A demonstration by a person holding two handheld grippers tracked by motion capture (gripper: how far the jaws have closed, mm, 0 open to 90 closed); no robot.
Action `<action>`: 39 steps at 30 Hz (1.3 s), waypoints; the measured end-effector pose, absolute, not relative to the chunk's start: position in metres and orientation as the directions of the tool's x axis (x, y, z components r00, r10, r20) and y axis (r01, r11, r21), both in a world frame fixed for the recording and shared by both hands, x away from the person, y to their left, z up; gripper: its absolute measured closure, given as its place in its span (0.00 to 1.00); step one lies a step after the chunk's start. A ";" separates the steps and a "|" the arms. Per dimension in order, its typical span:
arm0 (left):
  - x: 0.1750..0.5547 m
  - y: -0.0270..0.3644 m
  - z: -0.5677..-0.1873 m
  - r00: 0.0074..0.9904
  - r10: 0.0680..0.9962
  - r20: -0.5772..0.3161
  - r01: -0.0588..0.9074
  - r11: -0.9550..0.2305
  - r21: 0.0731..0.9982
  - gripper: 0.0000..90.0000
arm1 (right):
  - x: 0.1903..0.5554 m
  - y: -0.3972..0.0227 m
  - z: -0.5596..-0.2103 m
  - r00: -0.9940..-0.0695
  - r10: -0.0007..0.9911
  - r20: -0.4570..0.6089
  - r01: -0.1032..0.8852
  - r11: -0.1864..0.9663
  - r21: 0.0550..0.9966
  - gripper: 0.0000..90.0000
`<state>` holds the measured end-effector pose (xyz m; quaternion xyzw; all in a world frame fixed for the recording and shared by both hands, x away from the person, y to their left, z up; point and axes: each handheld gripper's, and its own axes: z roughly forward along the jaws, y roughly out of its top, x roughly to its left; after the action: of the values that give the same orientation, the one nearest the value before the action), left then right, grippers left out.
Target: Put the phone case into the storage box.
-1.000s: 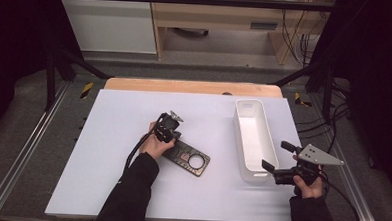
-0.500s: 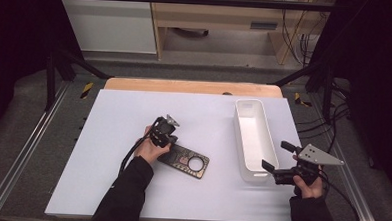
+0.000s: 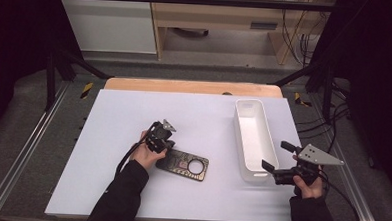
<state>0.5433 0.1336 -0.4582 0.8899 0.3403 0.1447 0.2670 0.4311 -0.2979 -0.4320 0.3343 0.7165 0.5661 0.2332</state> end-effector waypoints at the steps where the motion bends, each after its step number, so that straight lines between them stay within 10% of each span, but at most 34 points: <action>1: 0.542 0.134 -0.458 0.727 0.682 0.075 0.527 -0.625 0.575 0.99 | 0.431 -0.298 -0.432 -0.668 0.743 0.045 0.217 0.136 0.967 0.00; 39: 0.482 0.147 -0.459 0.754 0.655 0.048 0.519 -0.639 0.568 0.99 | 0.430 -0.297 -0.431 -0.672 0.740 0.042 0.213 0.139 0.967 0.00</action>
<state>0.4817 0.1471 -0.4593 0.8964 0.3274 0.1258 0.2710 0.4303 -0.2969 -0.4311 0.3319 0.7180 0.5659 0.2325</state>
